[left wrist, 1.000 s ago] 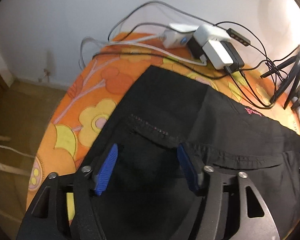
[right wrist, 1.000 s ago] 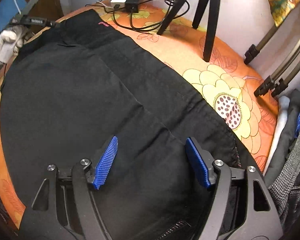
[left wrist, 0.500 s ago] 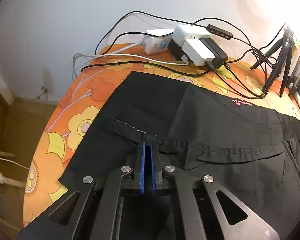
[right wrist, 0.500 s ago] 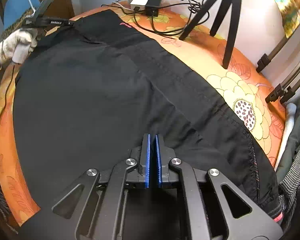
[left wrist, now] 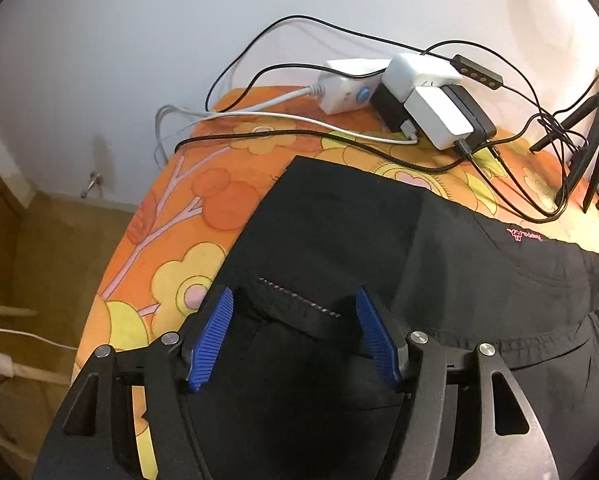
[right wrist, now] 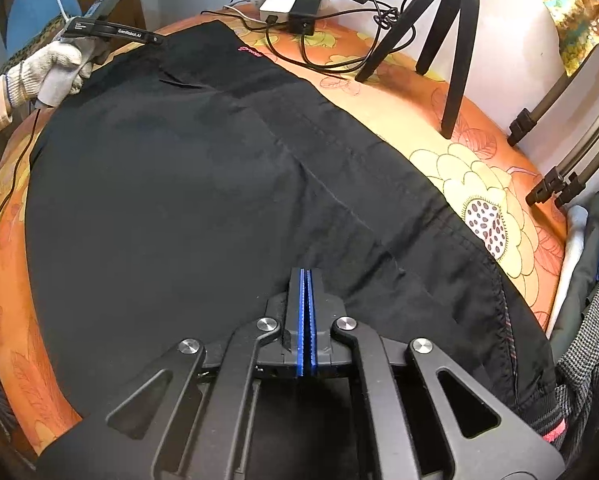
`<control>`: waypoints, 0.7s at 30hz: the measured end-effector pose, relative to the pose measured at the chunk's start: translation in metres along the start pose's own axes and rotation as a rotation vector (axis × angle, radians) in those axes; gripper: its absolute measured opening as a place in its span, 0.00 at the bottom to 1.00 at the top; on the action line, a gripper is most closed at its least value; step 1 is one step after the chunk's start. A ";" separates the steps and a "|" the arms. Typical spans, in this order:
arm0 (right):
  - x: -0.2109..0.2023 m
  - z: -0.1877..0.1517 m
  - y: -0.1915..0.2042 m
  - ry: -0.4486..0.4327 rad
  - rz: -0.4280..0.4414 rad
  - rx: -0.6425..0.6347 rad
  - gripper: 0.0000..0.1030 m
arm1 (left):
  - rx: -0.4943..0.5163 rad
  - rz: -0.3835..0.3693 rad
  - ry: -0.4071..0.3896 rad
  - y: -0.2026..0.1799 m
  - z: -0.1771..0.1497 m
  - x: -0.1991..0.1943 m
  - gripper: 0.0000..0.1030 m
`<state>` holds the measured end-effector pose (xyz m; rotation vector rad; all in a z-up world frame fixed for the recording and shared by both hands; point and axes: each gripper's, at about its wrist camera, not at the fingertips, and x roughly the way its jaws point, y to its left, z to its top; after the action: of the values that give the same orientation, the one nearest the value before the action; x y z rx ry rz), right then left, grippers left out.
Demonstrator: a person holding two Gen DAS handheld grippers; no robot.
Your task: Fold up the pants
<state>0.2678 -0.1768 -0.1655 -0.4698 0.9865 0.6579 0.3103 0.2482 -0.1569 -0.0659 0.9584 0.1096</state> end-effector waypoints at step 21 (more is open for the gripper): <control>-0.010 0.002 -0.020 -0.013 0.029 0.088 0.49 | -0.049 -0.089 -0.159 0.008 0.011 -0.068 0.09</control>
<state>0.2791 -0.1929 -0.1549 -0.3736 1.0075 0.6401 0.2797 0.2532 -0.0952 -0.1427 0.7931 0.0548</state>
